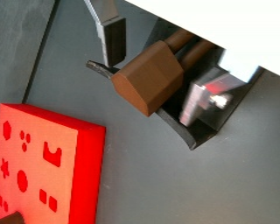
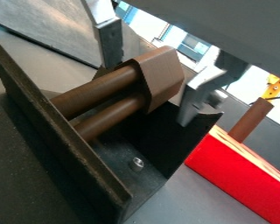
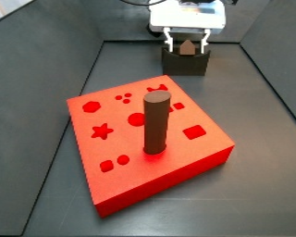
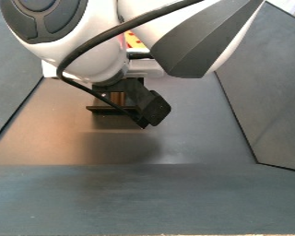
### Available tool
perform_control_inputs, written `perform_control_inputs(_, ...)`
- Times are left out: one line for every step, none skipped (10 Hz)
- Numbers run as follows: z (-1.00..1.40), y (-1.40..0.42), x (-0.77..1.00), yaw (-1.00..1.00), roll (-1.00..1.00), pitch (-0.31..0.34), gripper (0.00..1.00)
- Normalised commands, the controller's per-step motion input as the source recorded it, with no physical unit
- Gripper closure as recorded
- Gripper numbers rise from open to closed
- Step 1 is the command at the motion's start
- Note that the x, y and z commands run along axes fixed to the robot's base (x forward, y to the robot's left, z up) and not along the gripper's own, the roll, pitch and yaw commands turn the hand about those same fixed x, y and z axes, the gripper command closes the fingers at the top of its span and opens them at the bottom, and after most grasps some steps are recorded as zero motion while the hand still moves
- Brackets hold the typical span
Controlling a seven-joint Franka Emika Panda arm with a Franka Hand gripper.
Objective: Pick up the 3 prong object. Move up. Place the 3 prong object on the fixture. Regrasp the 3 prong object. Move to above the board. Insert the 3 prong object.
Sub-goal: Regrasp the 3 prong object.
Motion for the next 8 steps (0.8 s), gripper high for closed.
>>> perform_control_inputs(1.0, 0.0, 0.0, 0.04, -0.07, -0.104, 0.0)
perform_control_inputs(1.0, 0.01, -0.01, 0.05, -0.06, -0.096, 0.0)
perform_control_inputs(1.0, 0.0, -0.02, 0.06, -0.06, -0.093, 0.0)
perform_control_inputs(1.0, 0.0, -0.04, 0.08, -0.05, -0.092, 0.0)
perform_control_inputs(1.0, 0.0, -0.05, 0.09, -0.04, -0.087, 0.0)
perform_control_inputs(0.9, -0.01, -0.06, 0.1, -0.04, -0.076, 0.0)
perform_control_inputs(0.72, 0.0, -0.06, 0.11, -0.03, -0.065, 0.0)
perform_control_inputs(0.47, 0.0, -0.05, 0.11, -0.04, -0.047, 0.0)
